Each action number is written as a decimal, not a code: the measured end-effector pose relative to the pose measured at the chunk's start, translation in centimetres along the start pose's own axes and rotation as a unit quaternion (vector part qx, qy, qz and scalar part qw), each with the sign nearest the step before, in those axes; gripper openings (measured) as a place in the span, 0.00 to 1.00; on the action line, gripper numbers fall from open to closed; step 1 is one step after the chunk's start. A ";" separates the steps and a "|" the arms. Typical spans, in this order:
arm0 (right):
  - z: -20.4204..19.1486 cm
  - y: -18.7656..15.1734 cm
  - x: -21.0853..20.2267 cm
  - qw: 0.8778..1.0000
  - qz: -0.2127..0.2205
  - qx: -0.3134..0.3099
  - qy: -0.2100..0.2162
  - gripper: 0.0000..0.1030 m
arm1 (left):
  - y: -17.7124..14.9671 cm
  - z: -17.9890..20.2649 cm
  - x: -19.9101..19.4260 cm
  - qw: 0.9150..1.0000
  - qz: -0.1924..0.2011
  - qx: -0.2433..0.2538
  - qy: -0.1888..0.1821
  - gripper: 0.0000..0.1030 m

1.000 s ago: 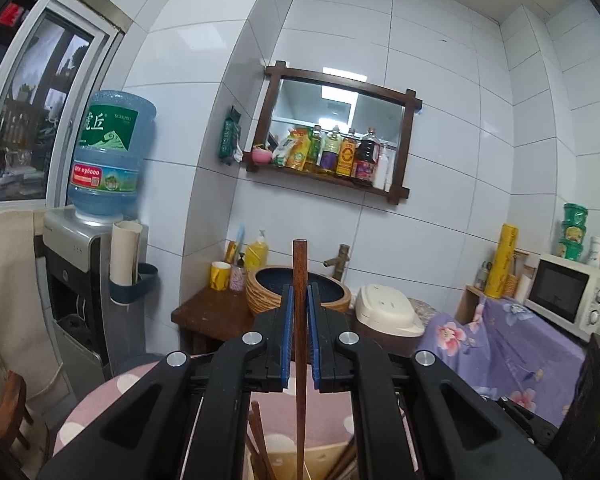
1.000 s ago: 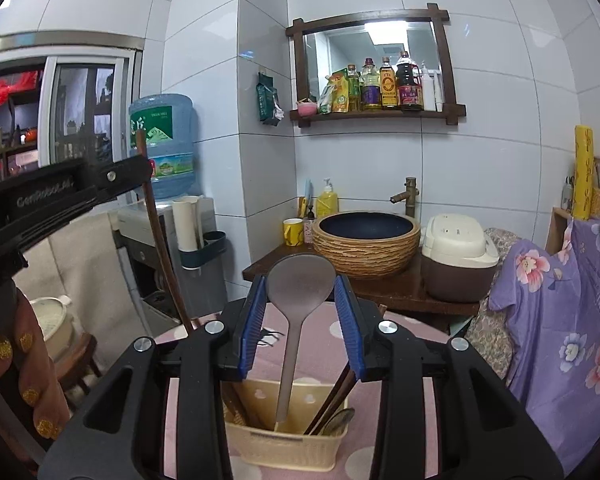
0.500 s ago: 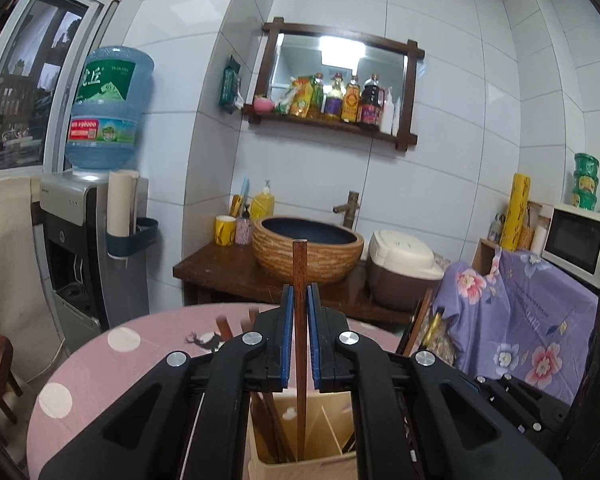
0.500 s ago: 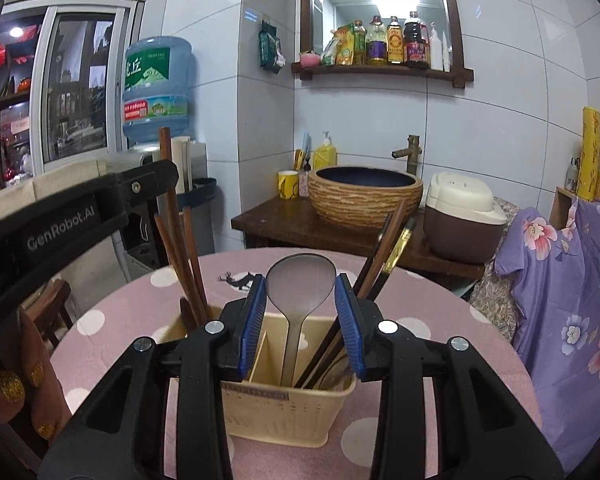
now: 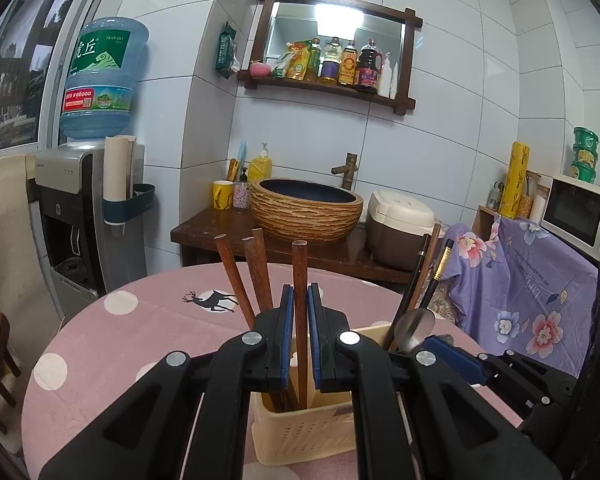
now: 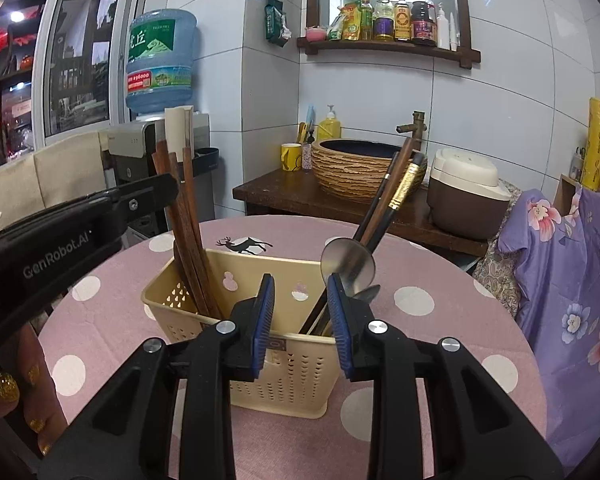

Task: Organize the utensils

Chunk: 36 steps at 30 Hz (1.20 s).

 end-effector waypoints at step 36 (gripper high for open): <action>-0.5 -21.9 -27.7 0.991 0.051 0.064 -0.105 0.94 | -19.5 1.5 -28.1 0.994 0.034 0.000 0.100 0.95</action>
Point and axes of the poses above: each gripper's, at about its wrist camera, not at the fingertips, and x roughly the way its jaws point, z to its right, y to its top, the point moved 8 cm from there along x, roughly the way its jaws point, and after that the axes turned 3 degrees about x, right-handed, at the moved point
